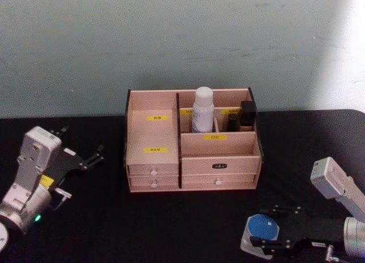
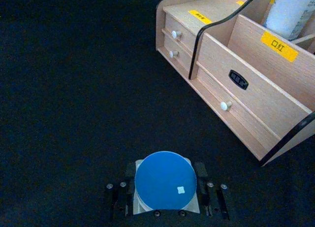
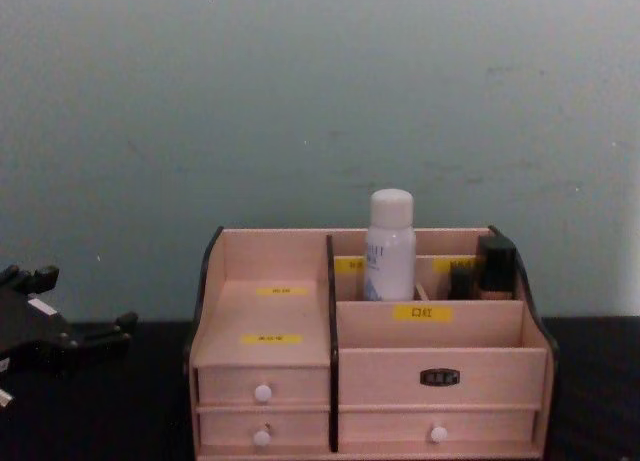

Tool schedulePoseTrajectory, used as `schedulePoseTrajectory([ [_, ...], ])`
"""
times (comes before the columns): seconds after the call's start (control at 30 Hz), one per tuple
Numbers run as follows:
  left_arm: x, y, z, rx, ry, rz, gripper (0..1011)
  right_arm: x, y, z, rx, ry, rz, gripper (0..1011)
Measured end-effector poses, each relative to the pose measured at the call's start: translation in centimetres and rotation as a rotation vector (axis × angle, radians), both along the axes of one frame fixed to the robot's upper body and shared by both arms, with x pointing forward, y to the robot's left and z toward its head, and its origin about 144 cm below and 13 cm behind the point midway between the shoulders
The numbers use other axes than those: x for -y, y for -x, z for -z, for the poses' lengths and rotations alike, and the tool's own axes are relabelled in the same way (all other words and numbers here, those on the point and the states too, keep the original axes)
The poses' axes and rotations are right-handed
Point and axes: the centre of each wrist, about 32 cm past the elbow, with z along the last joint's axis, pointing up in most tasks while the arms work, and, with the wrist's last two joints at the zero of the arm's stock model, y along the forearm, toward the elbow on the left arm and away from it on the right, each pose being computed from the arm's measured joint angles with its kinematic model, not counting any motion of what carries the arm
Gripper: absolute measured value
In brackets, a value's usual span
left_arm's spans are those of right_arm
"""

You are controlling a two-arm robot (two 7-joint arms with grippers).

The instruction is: Pick up the facial cleanser and watermelon frost from the table and place them into the tiered storage box.

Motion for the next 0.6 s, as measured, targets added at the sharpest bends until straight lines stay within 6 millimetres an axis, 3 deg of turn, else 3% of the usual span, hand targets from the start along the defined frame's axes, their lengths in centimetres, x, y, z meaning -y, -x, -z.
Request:
schedulePoseTrajectory([
  [0.6, 0.0, 0.0, 0.0, 0.0, 0.0, 0.0, 1001, -0.52, -0.07, -0.97, 0.017, -0.024, 0.011, 715],
])
